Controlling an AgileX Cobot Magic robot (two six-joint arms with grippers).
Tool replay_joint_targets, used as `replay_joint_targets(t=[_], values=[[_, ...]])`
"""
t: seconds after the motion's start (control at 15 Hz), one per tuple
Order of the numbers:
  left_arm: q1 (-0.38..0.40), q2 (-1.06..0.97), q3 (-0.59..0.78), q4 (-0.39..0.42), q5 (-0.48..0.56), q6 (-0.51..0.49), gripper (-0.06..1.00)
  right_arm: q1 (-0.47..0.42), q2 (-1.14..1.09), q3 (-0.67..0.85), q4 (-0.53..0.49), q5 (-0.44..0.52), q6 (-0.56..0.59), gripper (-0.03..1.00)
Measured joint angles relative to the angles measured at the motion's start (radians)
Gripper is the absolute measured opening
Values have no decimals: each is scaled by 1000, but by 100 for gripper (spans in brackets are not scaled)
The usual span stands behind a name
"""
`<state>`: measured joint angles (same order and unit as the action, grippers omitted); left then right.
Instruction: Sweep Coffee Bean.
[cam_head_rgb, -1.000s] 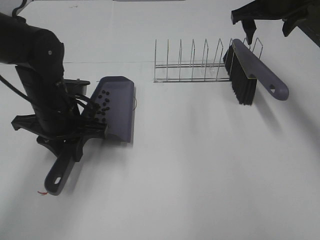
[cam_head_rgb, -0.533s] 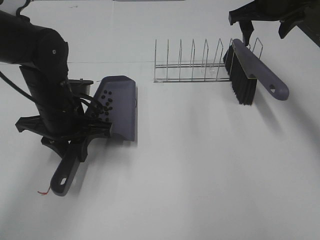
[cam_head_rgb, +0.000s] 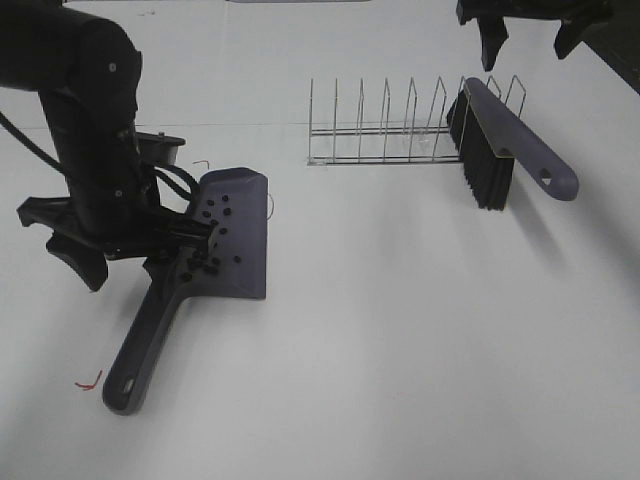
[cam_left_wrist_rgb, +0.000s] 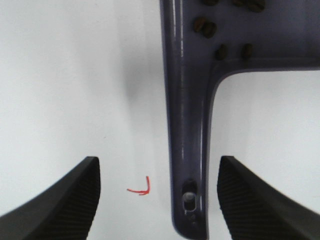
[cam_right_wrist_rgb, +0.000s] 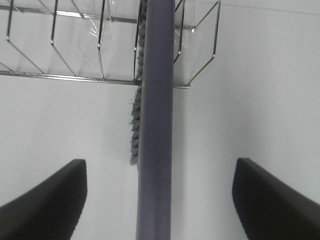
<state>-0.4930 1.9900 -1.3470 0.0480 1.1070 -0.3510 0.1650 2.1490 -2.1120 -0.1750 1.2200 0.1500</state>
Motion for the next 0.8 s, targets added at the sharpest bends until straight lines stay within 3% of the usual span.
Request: replay_joint_targets(t=[0.13,0.33,0.4,0.8], values=[[0,-18,-54,35,87,0,62,0,-58,32,20,-2,-12,74],[0,-123,-61,50,105,12,62,0,-212,193,40,-2,-26,74],[0,-228,-45,58,107,16,62,0,-333,355,40,-2,-38,74],[0,-694,236,47,112,34,61,0,-842,951,72,-1,-74,74]])
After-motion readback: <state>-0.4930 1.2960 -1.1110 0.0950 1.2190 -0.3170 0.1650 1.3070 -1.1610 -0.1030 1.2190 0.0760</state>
